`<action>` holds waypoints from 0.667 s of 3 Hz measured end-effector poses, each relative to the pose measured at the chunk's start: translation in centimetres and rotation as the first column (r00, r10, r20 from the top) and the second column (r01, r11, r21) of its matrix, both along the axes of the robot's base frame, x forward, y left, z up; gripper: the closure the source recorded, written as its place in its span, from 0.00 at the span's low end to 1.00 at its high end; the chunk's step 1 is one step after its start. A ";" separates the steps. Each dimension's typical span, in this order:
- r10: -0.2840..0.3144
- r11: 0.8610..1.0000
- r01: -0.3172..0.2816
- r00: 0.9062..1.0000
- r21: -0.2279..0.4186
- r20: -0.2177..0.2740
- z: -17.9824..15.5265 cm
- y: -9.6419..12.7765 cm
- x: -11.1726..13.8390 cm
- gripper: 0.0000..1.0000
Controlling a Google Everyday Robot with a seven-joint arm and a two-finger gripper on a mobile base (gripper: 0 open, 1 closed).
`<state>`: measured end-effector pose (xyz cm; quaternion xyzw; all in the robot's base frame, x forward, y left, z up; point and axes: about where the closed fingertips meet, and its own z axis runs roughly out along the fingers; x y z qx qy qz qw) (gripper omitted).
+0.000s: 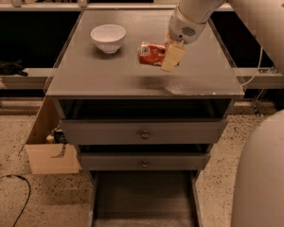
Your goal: Place coke can into bottom drawer
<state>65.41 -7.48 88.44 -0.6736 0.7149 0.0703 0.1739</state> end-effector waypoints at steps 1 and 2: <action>-0.043 0.999 0.043 0.997 0.003 0.059 3.3 -3.9 -2.7 1.00; -0.101 0.995 0.100 0.994 0.020 0.051 2.7 -7.8 -7.2 1.00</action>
Offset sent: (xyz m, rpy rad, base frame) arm -0.1474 -0.1461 -0.0049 0.0219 0.0035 -0.1962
